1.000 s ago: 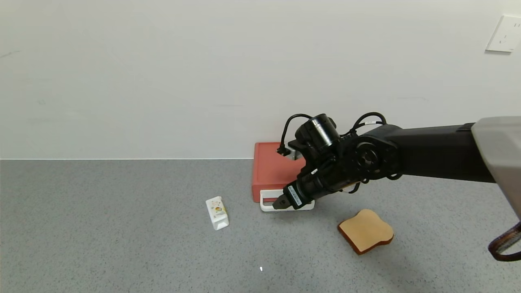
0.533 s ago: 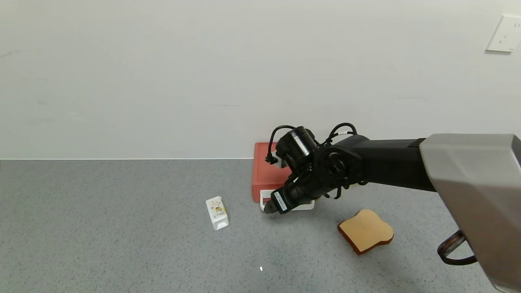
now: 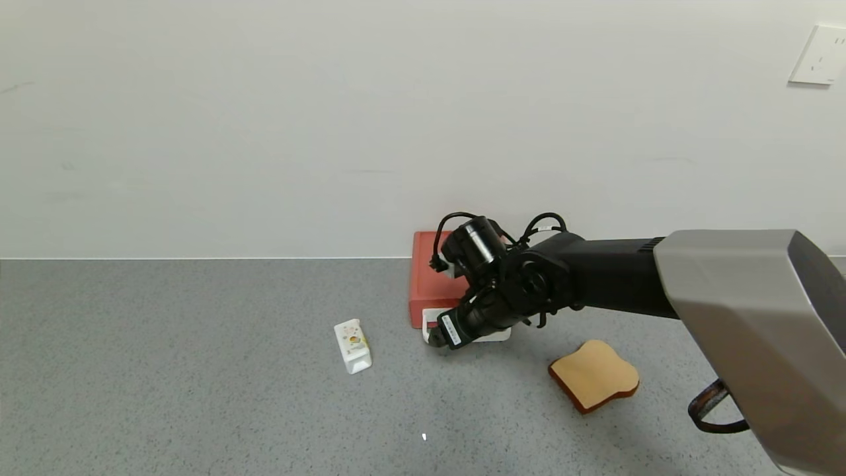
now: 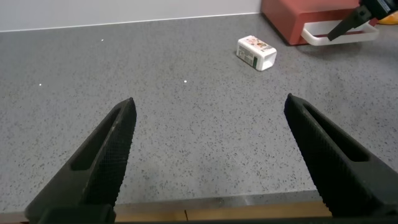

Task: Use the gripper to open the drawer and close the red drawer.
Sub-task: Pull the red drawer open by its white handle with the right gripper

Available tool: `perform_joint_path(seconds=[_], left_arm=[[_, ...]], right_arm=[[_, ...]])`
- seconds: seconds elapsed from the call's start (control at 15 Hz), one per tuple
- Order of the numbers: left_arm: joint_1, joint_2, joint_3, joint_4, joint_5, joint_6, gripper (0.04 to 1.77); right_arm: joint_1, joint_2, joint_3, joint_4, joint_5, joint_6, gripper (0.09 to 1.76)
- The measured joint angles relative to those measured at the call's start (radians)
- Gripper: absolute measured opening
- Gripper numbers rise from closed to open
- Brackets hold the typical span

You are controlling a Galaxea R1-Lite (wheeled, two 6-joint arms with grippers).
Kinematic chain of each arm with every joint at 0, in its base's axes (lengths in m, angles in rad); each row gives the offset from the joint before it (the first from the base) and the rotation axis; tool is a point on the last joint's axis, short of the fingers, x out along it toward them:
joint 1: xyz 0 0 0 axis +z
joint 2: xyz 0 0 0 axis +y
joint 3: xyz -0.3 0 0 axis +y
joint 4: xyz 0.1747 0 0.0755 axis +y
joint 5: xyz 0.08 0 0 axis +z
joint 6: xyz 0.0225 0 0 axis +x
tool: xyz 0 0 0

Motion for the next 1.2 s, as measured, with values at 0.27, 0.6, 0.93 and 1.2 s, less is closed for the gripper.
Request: perform_joint_path(seconds=[0.27, 0.6, 0.93, 1.2], left_arm=[[0.000, 0.000, 0.000, 0.000, -0.001, 0.000, 1.72], [0.000, 0.000, 0.000, 0.000, -0.001, 0.000, 1.72], [0.000, 0.000, 0.000, 0.000, -0.001, 0.000, 1.72], [0.000, 0.000, 0.000, 0.000, 0.011, 0.000, 1.72]], right_arm=[[0.003, 0.013, 0.000, -0.004, -0.009, 0.000, 1.71], [0.003, 0.024, 0.000, 0.000, -0.010, 0.003, 1.71], [0.007, 0.030, 0.001, 0.018, -0.008, 0.003, 1.71], [0.017, 0.029, 0.001, 0.063, -0.009, 0.002, 1.71]])
